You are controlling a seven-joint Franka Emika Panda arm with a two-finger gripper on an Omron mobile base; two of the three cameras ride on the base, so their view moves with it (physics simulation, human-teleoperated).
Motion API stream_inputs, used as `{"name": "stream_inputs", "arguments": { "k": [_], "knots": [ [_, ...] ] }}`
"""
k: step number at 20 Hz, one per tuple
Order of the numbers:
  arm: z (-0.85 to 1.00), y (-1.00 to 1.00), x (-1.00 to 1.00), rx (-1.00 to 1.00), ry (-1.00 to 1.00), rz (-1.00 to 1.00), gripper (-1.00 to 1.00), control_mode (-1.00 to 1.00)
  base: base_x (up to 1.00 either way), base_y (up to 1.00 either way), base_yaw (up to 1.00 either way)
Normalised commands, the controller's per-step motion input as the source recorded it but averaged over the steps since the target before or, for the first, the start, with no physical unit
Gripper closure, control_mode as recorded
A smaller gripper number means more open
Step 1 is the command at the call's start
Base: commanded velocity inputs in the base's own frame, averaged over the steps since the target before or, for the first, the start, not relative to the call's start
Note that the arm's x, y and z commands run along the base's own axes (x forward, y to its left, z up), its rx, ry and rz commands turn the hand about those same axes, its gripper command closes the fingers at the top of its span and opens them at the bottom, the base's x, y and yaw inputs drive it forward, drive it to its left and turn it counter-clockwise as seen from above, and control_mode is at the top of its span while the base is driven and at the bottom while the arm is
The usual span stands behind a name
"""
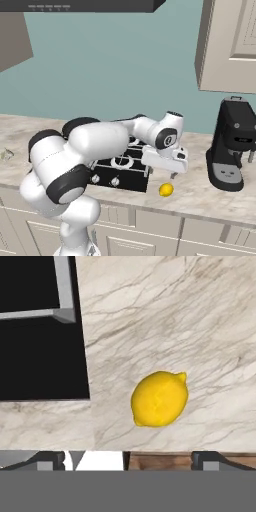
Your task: Put the lemon and garlic in the pan. Then turn on the rear left burner and set the heat to medium.
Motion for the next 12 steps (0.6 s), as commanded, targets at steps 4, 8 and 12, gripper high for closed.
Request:
{"name": "stream_inputs", "arguments": {
  "k": [4,8,12],
  "knots": [
    [-0.35,-0.05,0.09,0.00,0.02,0.00,-1.00,-1.00,0.00,0.00,0.00],
    [-0.28,-0.15,0.24,0.00,0.00,0.00,-1.00,-1.00,0.00,0.00,0.00],
    [-0.05,-0.22,0.21,0.00,0.00,0.00,-1.00,-1.00,0.00,0.00,0.00]
  ]
}}
